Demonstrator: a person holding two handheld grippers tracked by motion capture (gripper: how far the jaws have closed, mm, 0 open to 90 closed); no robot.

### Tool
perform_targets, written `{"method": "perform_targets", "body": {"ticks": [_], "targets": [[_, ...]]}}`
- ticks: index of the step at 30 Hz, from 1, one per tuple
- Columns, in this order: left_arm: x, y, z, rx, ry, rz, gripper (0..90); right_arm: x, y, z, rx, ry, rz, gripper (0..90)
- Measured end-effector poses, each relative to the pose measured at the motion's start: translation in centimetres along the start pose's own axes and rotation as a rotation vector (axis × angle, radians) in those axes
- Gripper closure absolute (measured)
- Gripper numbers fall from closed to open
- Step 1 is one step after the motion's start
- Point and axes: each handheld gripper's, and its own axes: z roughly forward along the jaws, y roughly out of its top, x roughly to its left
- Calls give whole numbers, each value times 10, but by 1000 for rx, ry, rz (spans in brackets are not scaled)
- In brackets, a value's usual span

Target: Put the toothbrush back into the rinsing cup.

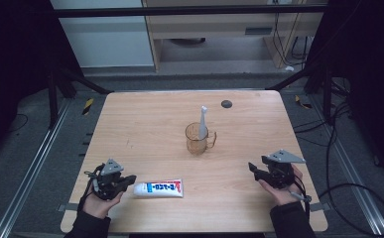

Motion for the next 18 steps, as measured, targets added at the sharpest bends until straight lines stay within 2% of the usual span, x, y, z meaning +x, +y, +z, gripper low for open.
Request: {"method": "perform_targets", "body": {"ticks": [9,14,18], "targets": [[-9,-2,-3,12,-16,25,897,-3,-5,0,22,1,15,436],[-3,1,5,25,7,23,897,-4,-6,2,33,1,23,435],[2,3,16,49,9,25,897,-4,-7,4,39,0,22,430]]}}
